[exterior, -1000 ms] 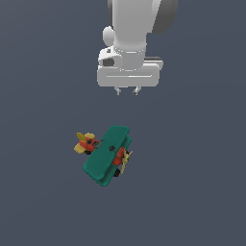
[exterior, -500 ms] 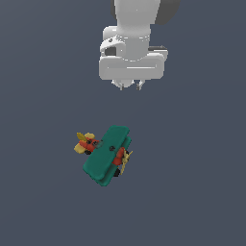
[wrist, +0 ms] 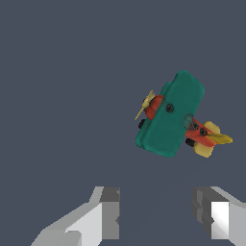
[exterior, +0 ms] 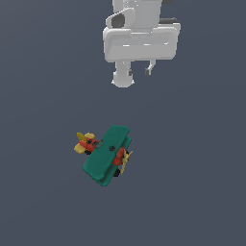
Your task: Pick up the object and move it to a goal position.
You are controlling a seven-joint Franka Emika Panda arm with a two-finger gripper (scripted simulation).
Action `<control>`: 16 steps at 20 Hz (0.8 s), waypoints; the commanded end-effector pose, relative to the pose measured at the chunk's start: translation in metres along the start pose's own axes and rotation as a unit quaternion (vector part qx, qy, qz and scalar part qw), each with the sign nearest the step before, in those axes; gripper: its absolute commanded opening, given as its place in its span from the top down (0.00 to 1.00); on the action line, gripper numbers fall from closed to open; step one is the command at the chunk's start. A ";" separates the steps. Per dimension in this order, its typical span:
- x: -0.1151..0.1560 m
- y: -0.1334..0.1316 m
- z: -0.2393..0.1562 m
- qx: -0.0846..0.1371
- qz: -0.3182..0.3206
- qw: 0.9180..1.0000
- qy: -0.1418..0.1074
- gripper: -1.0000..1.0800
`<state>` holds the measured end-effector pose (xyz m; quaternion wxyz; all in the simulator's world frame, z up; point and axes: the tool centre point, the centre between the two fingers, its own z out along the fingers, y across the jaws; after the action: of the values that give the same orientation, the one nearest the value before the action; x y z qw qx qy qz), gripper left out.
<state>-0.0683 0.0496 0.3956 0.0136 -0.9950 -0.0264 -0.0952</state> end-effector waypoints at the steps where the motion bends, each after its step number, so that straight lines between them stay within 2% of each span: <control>1: 0.003 -0.008 -0.017 0.002 -0.004 1.000 0.023 0.38; 8: 0.008 -0.030 -0.061 -0.001 -0.016 0.996 0.084 0.38; 16: 0.009 -0.057 -0.105 -0.013 -0.032 0.988 0.150 0.38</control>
<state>-0.0802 0.0988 0.4938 0.0046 -0.9714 -0.0519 -0.2318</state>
